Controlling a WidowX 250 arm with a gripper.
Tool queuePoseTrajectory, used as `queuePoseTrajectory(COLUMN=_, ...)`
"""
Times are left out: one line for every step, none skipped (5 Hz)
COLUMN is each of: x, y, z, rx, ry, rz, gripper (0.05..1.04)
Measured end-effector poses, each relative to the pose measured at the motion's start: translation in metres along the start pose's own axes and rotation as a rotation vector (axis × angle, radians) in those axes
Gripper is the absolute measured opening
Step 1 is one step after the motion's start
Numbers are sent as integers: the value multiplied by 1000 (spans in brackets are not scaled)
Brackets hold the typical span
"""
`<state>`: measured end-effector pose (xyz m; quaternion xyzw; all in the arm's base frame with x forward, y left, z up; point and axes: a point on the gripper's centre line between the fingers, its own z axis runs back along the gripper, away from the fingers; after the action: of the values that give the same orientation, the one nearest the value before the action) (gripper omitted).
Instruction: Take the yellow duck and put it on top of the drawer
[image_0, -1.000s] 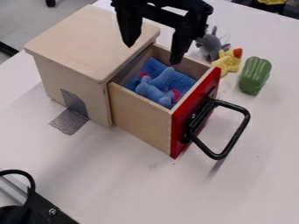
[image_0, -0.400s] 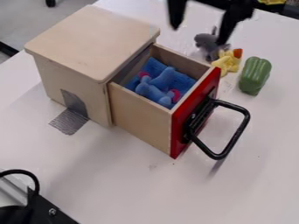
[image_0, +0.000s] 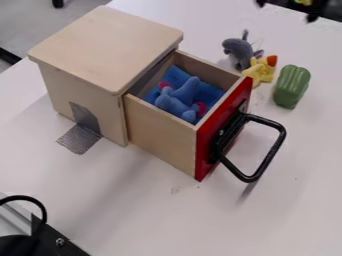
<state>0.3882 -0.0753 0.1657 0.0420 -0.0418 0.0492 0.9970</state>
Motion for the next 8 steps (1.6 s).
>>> queuePoseTrajectory(x=38, y=-6, z=-3, rx=-5, ry=-12, rz=16, gripper=1001)
queuePoseTrajectory(x=59, y=0, z=-17, rx=-15, ry=-12, rz=31, gripper=1001)
queuePoseTrajectory(x=69, y=26, z=-46, rx=-19, ry=-6, rz=66, gripper=1001)
queuePoseTrajectory(x=67, y=34, z=-76, rx=-31, ry=8, rz=67, gripper=1001)
queuePoseTrajectory(x=65, y=41, z=-104, rx=-70, ry=20, rz=90, gripper=1001)
queuePoseTrajectory(x=59, y=41, z=-122, rx=-80, ry=35, rz=105, gripper=1001)
queuePoseTrajectory(x=56, y=36, z=-131, rx=-80, ry=33, rz=101, gripper=1001)
queuePoseTrajectory(x=55, y=38, z=-137, rx=-59, ry=21, rz=106, gripper=1001)
